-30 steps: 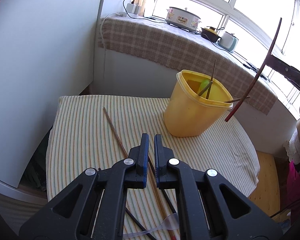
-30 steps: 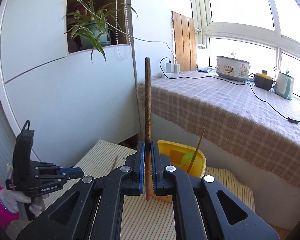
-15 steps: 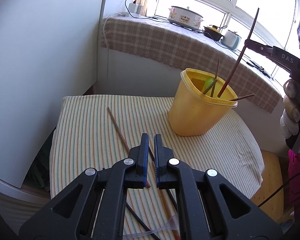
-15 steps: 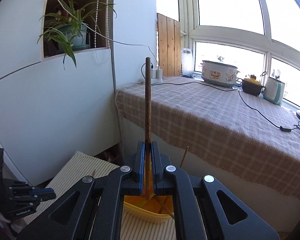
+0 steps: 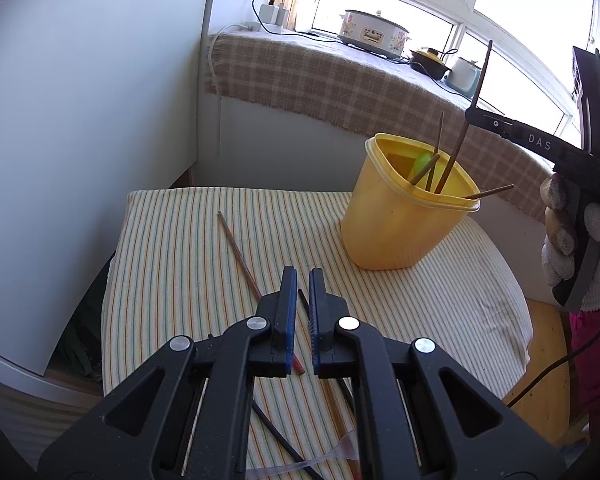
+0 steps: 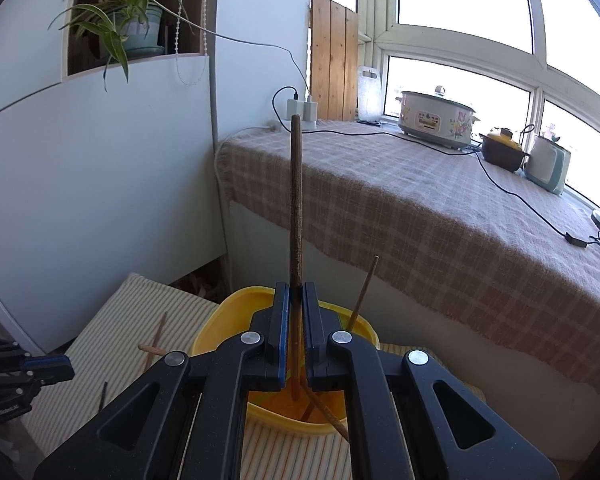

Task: Organize utensils
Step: 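Open both tools to drop the chopsticks into the bucket, then move both open tools back down to the remaining utensils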

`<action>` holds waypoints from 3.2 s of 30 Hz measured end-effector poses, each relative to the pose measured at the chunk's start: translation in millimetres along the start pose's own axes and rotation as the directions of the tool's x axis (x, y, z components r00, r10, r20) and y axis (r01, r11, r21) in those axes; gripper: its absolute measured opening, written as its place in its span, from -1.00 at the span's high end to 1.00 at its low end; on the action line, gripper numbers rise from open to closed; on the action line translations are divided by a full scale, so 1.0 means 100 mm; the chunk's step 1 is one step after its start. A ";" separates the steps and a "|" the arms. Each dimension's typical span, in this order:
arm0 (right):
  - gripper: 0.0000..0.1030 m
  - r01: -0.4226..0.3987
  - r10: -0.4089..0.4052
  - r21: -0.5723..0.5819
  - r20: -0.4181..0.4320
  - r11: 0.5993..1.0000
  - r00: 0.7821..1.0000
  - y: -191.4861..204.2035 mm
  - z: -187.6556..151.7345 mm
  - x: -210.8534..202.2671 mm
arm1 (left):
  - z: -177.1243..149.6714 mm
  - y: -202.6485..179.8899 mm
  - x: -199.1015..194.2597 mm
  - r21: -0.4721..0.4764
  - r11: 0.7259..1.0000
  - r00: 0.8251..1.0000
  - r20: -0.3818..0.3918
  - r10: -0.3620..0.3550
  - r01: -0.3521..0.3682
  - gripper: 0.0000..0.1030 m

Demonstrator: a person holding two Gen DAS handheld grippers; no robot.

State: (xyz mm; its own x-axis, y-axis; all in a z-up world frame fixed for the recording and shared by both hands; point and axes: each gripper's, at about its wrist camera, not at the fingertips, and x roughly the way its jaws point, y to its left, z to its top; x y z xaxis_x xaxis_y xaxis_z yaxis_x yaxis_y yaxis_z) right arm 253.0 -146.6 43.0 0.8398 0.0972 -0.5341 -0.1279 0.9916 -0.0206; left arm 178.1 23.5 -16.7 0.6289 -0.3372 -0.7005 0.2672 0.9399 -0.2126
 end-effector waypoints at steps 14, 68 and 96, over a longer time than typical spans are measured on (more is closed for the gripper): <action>0.29 -0.007 0.007 0.001 0.007 1.000 1.000 0.03 -0.01 -0.10 | -0.06 0.18 -0.09 -0.026 0.999 1.000 0.003 0.029 -0.029 0.66; -0.21 -0.393 0.345 -0.033 -0.415 0.919 0.842 1.04 -0.96 0.10 | -1.07 -0.11 0.12 0.236 0.963 0.922 -0.385 -0.031 0.131 0.66; -0.16 -0.364 0.388 0.154 -0.522 0.919 0.759 0.72 -1.37 0.29 | -1.06 -0.64 0.66 0.511 0.835 0.821 -0.554 0.137 0.206 0.54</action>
State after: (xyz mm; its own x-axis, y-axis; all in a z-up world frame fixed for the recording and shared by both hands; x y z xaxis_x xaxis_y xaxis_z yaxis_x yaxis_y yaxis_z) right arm 195.7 -84.6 -89.2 0.3121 0.4141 -0.8550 -0.3422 0.8886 0.3054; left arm 125.2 -53.0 -122.2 0.1481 -0.1187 -0.9818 0.7252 0.6880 0.0262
